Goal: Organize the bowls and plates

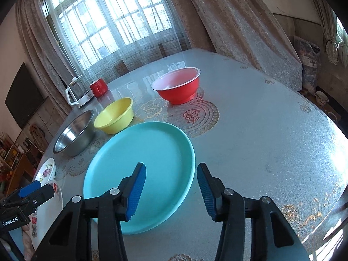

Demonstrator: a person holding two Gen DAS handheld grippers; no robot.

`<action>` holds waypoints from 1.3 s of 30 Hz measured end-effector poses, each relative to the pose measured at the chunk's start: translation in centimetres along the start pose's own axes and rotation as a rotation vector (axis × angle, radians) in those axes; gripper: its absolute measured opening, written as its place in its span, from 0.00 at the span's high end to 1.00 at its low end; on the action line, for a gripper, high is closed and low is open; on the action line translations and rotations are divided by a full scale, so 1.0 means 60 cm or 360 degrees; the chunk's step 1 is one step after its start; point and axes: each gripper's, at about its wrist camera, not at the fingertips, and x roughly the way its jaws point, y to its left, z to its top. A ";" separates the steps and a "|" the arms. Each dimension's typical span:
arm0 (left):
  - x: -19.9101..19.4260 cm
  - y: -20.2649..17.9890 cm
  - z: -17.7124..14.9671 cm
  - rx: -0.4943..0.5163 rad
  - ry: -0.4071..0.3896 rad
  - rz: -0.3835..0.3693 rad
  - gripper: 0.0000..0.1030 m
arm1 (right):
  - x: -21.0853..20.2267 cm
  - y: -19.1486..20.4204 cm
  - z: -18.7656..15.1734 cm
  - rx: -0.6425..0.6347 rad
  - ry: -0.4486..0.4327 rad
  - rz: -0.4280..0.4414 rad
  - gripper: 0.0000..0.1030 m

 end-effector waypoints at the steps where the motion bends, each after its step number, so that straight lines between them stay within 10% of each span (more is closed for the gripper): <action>1: 0.008 0.000 0.004 0.0002 0.0020 -0.0024 0.32 | 0.005 -0.004 0.002 0.0008 0.0012 -0.0003 0.62; 5: 0.045 -0.001 0.018 0.0019 0.0116 -0.0048 0.68 | 0.030 -0.016 0.006 0.0016 0.0069 -0.0005 0.65; 9: 0.082 -0.008 0.030 0.0046 0.0210 -0.0034 0.77 | 0.052 -0.019 0.005 0.0010 0.0119 -0.0003 0.70; 23: 0.135 -0.016 0.033 0.0190 0.0312 0.0130 0.87 | 0.063 -0.003 0.001 -0.0053 0.0162 0.0041 0.85; 39: 0.098 0.054 0.030 -0.0018 0.0232 0.0108 0.88 | 0.071 0.037 -0.012 -0.0152 0.0202 0.0008 0.85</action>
